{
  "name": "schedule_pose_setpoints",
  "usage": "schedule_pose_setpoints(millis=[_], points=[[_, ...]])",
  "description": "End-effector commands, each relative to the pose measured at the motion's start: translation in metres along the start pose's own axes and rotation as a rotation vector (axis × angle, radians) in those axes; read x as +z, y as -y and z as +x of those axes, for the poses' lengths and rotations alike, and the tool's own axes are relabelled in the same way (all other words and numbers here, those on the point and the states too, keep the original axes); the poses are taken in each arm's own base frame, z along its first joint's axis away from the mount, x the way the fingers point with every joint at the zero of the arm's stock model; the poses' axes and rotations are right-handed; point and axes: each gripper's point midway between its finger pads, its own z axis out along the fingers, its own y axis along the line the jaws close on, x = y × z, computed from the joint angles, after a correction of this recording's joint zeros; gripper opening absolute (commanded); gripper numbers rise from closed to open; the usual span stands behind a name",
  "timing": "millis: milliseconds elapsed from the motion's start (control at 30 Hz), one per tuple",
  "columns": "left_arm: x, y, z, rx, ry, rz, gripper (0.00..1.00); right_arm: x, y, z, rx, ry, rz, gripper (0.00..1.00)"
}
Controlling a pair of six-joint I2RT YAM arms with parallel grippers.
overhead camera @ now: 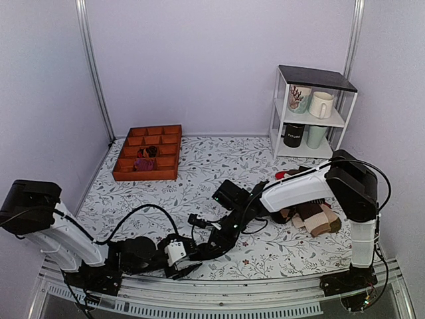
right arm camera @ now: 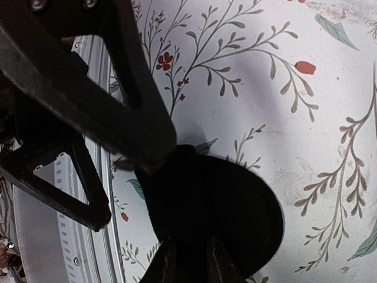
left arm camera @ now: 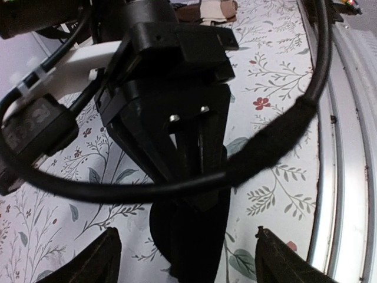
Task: Roll the socks
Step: Roll the sock at the center of the board.
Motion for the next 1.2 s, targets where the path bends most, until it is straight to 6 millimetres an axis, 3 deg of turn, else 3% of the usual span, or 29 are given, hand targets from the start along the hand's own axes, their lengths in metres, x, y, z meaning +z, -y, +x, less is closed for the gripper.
schedule_pose_setpoints(millis=[0,167,433,733,1167], points=[[0.013,0.000,-0.013,-0.008,0.038,0.019,0.79,0.013,0.028,0.087,0.222,-0.273,0.082,0.18],[0.022,-0.006,-0.003,-0.096,-0.017,0.044,0.77,0.013,0.028,0.087,0.222,-0.272,0.081,0.18],[0.025,0.005,0.004,-0.170,-0.031,0.140,0.63,0.014,0.031,0.090,0.224,-0.281,0.092,0.18],[0.031,0.008,0.023,-0.233,-0.084,0.153,0.70,0.015,0.032,0.094,0.227,-0.288,0.093,0.18],[0.031,0.001,0.007,-0.291,-0.010,0.155,0.72,0.018,0.034,0.101,0.234,-0.306,0.102,0.18]])
